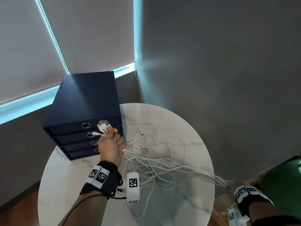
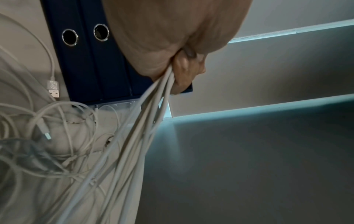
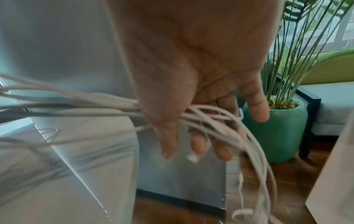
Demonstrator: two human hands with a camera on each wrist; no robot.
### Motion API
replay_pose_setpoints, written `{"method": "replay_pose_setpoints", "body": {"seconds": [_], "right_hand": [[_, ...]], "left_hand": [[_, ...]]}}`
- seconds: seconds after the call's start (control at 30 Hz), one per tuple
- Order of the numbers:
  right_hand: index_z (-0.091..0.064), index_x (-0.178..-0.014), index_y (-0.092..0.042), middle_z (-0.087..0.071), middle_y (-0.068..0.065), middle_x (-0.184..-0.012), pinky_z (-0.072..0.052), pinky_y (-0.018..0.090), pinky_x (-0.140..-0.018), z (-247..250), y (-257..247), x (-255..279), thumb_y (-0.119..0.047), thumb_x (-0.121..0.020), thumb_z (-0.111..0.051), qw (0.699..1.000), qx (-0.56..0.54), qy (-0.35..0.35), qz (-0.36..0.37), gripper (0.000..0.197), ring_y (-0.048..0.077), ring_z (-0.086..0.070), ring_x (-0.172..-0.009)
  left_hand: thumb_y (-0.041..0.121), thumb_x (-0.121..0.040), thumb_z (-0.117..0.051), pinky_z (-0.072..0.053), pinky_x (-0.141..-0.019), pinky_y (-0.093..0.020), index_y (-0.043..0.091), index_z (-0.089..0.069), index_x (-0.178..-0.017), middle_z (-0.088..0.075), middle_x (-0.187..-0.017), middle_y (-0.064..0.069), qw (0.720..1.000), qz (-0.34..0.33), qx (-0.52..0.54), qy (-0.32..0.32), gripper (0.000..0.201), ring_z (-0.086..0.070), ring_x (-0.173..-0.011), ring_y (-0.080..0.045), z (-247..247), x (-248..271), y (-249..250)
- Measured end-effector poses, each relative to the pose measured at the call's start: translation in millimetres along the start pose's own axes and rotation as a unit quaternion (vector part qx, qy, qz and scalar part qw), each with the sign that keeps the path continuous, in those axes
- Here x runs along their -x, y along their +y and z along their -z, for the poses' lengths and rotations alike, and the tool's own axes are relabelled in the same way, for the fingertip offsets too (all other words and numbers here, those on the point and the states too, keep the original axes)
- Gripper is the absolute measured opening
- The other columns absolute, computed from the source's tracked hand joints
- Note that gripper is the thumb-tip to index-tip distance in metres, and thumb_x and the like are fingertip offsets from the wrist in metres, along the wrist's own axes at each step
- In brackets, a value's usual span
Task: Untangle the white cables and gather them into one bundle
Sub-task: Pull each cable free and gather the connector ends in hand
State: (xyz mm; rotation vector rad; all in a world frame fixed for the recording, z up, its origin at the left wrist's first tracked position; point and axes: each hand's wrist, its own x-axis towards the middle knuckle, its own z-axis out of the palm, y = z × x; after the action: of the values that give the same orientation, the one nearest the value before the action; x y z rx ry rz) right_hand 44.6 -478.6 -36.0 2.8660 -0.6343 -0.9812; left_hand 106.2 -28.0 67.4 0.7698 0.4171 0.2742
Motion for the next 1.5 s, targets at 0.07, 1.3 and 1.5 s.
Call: {"method": "replay_pose_setpoints", "body": {"seconds": [0.07, 1.3, 1.5], "right_hand": [[-0.049, -0.139, -0.030, -0.053, -0.008, -0.141, -0.045, 0.029, -0.099, -4.8, 2.2, 7.3, -0.053, -0.065, -0.072, 0.999, 0.014, -0.033, 0.007, 0.080, 0.016, -0.054, -0.123], [-0.051, -0.061, -0.022, -0.049, -0.006, -0.057, -0.036, 0.024, -0.054, 29.1, -220.3, 86.4, -0.054, -0.087, -0.060, 0.883, -0.182, -0.043, 0.431, 0.042, 0.005, -0.045, -0.050], [-0.053, -0.062, -0.021, -0.048, -0.006, -0.056, -0.033, 0.014, -0.049, 42.5, -235.9, 103.3, -0.044, -0.084, -0.070, 0.851, -0.229, -0.006, 0.472, 0.036, -0.002, -0.043, -0.046]], "left_hand": [[0.031, -0.107, -0.043, -0.020, -0.035, -0.017, 0.014, -0.049, -0.076, -0.033, -0.048, 0.008, 1.000, -0.002, -0.014, -0.003, 0.035, -0.023, -0.037, -0.005, 0.6, 0.9, -3.3], [0.000, -0.091, -0.066, -0.043, -0.040, -0.024, 0.004, -0.066, -0.091, -0.055, -0.067, -0.014, 0.979, -0.077, -0.188, 0.034, 0.004, -0.048, -0.045, -0.014, 19.1, 9.8, -44.5], [0.007, -0.081, -0.080, -0.039, -0.040, -0.024, 0.013, -0.051, -0.071, -0.049, -0.049, -0.004, 0.981, -0.066, -0.173, 0.050, 0.031, -0.043, -0.038, -0.013, 9.9, 10.1, -45.9]]}}
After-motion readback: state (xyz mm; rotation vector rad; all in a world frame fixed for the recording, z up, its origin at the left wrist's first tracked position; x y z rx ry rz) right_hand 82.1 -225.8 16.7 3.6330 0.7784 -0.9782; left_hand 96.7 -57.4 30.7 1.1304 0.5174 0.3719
